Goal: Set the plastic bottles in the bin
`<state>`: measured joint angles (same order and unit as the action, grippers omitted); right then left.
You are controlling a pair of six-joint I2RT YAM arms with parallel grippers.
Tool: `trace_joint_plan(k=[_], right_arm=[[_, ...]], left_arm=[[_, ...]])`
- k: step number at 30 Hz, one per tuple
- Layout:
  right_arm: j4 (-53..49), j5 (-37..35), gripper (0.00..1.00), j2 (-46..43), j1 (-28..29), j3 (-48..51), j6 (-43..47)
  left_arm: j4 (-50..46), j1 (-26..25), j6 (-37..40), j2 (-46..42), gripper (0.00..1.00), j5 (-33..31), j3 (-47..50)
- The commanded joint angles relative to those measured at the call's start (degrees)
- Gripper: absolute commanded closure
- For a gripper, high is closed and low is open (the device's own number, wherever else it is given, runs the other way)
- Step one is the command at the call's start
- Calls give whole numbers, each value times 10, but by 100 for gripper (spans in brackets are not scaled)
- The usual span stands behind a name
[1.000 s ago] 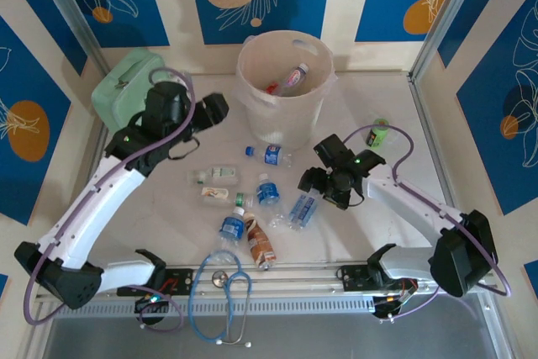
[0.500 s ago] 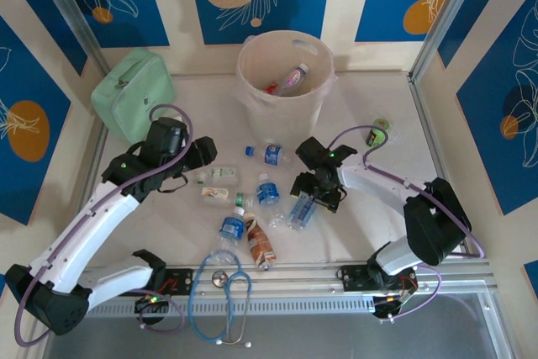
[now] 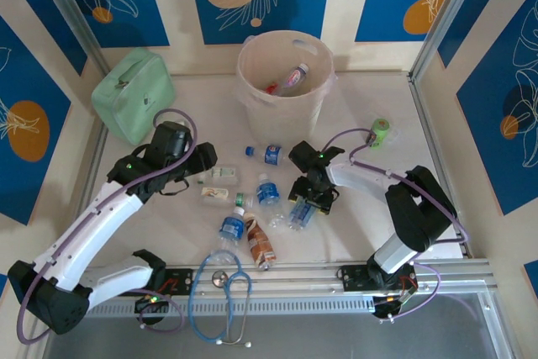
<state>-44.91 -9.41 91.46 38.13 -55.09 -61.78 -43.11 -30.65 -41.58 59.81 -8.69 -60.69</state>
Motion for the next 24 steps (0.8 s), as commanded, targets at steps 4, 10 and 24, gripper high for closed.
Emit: trace_joint_plan(k=[4, 10, 24], right_arm=[[0, 7, 32, 10, -7, -1, -4], [-4, -1, 43, -2, -8, 3, -2], [-117, -27, 54, -141, 12, -72, 23]], left_arm=[[-4, -2, -8, 1, 27, -14, 15], [-1, -2, -15, 7, 27, -9, 25], [6, -2, -22, 14, 28, -8, 35]])
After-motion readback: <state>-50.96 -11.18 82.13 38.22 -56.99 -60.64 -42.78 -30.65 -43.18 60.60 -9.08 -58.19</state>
